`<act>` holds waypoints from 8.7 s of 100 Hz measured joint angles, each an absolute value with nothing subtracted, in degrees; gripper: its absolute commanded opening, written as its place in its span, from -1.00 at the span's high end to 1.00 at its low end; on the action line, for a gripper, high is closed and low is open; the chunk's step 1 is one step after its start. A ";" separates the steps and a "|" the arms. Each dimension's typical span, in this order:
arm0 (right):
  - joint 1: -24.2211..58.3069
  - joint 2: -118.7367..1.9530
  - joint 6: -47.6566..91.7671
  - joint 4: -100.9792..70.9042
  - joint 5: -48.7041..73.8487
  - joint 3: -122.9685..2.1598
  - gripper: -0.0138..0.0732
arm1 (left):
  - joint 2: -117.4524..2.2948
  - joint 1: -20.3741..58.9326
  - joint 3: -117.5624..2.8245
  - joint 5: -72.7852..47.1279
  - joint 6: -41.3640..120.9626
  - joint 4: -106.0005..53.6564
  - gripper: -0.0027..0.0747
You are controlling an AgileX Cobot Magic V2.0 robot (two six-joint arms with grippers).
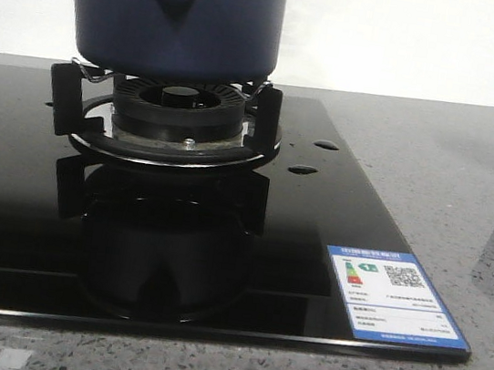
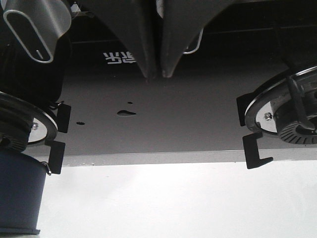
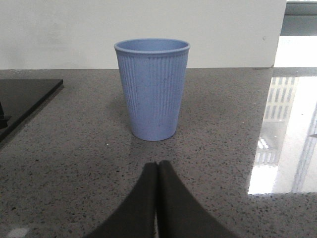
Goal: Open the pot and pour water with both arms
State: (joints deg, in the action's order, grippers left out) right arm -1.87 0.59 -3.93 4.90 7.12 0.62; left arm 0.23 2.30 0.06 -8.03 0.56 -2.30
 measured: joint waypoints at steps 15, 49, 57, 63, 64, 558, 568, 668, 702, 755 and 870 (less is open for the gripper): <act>-1.87 0.59 -3.93 4.90 7.12 0.62 0.82 | 0.23 2.30 0.06 -8.03 0.56 -2.30 0.98; -1.87 0.59 -3.93 4.90 7.12 0.62 0.82 | 0.23 2.30 0.06 -8.03 0.56 -2.30 0.98; -1.87 0.59 -3.93 4.90 7.12 0.62 0.82 | 0.23 2.30 0.06 -8.03 0.56 -2.01 0.98; -1.87 0.59 -3.93 4.90 7.12 0.62 0.82 | 0.23 2.30 0.06 -8.03 0.90 0.00 0.98; -1.87 0.59 -3.93 4.90 7.12 0.62 0.82 | 0.23 2.30 0.06 -8.03 0.90 0.00 0.98; 6.81 -31.93 8.03 -11.30 25.93 -34.20 -0.48 | -80.78 33.05 -61.68 3.97 20.01 -25.17 -0.07; 6.81 -31.93 8.03 -9.80 25.93 -34.20 -0.48 | -78.02 32.85 -61.68 3.84 20.01 -25.17 -0.07; 0.58 -50.93 8.03 -7.11 -9.92 -20.18 -0.49 | -62.27 18.28 -61.68 -1.17 20.05 -25.17 -0.07; 0.58 -65.35 8.03 -7.11 -24.62 -20.18 -0.72 | -62.27 18.28 -61.68 -2.08 20.05 -25.17 -0.07; 0.58 -81.74 8.03 -7.79 -33.87 -28.12 -0.64 | -62.27 18.28 -61.68 -2.08 20.05 -25.08 -0.07; 17.84 -70.02 8.03 10.05 4.09 -54.94 -0.05 | -62.27 18.28 -61.68 -2.08 20.05 -25.08 -0.07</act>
